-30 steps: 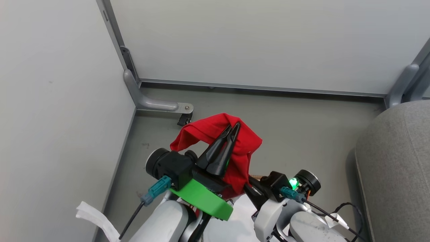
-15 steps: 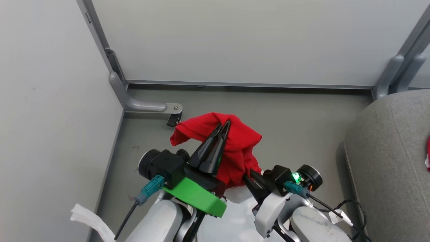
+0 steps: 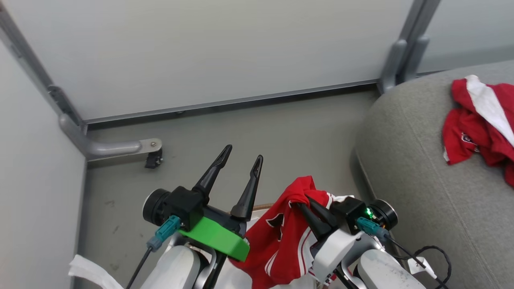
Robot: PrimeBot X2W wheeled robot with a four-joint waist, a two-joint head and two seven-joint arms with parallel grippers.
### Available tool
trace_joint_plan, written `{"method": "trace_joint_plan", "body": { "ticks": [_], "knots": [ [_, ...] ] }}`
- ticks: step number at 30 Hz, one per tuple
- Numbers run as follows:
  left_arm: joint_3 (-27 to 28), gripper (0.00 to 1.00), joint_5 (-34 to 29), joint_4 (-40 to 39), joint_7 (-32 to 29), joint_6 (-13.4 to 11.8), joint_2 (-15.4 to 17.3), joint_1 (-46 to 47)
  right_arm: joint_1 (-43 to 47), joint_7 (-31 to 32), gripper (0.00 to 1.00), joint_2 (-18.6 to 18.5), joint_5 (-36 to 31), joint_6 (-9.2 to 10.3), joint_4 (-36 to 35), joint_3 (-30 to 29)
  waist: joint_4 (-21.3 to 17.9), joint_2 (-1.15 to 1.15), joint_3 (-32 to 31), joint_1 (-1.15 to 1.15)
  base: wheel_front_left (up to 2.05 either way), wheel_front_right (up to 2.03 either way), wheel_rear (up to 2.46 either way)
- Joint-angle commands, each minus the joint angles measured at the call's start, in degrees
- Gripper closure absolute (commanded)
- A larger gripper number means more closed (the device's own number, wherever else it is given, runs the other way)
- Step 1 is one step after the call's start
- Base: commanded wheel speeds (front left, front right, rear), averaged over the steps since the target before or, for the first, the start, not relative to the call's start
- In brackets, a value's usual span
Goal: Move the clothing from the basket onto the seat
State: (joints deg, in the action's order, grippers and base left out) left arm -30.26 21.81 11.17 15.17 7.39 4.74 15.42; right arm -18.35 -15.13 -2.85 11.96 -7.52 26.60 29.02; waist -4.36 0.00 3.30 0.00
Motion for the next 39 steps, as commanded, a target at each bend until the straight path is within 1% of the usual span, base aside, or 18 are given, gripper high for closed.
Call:
{"method": "trace_joint_plan", "body": {
  "ticks": [1, 9, 11, 13, 21, 23, 27, 29, 33, 38, 39],
  "knots": [
    [0.55, 0.0, -0.34, 0.07, -0.04, 0.18, 0.54, -1.03, 0.74, -0.04, 1.0, -0.14, -0.2, 0.06, -0.62, -0.32, -9.4, 0.0, 0.81, 0.0, 0.0, 0.0, 0.0],
    [1.78, 0.0, -1.65, 0.18, -0.04, 0.18, 0.9, -2.22, 2.23, -0.04, 1.0, -0.12, -0.37, 0.06, -2.76, -2.43, -21.13, 0.0, 2.02, 0.0, 0.0, 0.0, 0.0],
    [1.73, 0.0, -2.14, 0.18, -0.05, 0.18, 0.95, -2.48, 2.51, -0.04, 1.0, -0.15, -0.52, 0.07, -3.26, -2.84, -23.65, 0.0, 2.37, 0.0, 0.0, 0.0, 0.0],
    [1.25, 0.0, -2.44, 0.38, -0.04, 0.18, 1.06, -2.43, 2.74, -0.04, 1.0, -0.12, -0.83, 0.07, -3.63, -3.61, -25.28, 0.0, 2.74, 0.0, 0.0, 0.0, 0.0],
    [-3.76, 0.0, -1.38, 2.12, -0.04, 0.18, 2.51, 1.22, 3.5, -0.04, 1.0, -0.08, -2.74, 0.06, -8.39, -12.0, -27.01, 0.0, 6.26, 0.0, 0.0, 0.0, 0.0],
    [-4.46, 0.0, -1.18, 2.37, -0.05, 0.18, 2.94, 2.08, 2.72, -0.04, 1.0, -0.07, -3.38, 0.06, -9.86, -14.28, -27.25, 0.0, 7.04, 0.0, 0.0, 0.0, 0.0],
    [-6.43, 0.0, -0.35, 2.94, -0.04, 0.18, 3.9, 3.36, -0.41, -0.04, 1.0, -0.38, -6.94, 0.06, -13.61, -19.07, -27.7, 0.0, 9.07, 0.0, 0.03, 0.03, 0.03],
    [-6.94, 0.0, -0.01, 2.98, -0.04, 0.18, 4.8, 3.91, -3.2, -0.04, 1.0, -1.92, -8.81, 0.07, -15.41, -20.43, -27.75, 0.0, 10.02, 0.0, 0.13, 0.13, 0.13],
    [-7.4, 0.0, 0.44, 2.57, -0.04, 0.18, 6.42, 3.99, -10.75, -0.04, 1.0, -6.49, -12.29, 0.07, -17.64, -22.28, -27.83, 0.0, 12.2, 0.0, 0.09, 0.09, 0.09],
    [-7.65, 0.0, 0.23, 2.1, -0.04, 0.18, 8.71, 3.96, -23.5, -0.03, 1.0, -14.18, -15.58, 0.07, -17.57, -23.97, -27.93, 0.0, 14.9, 0.0, 0.0, 0.0, 0.0],
    [-7.33, 0.0, 0.11, 2.07, -0.04, 0.18, 9.01, 3.8, -25.76, -0.03, 1.0, -15.17, -16.66, 0.07, -17.55, -24.65, -27.95, 0.0, 15.32, 0.0, 0.0, 0.0, 0.0]
  ]
}}
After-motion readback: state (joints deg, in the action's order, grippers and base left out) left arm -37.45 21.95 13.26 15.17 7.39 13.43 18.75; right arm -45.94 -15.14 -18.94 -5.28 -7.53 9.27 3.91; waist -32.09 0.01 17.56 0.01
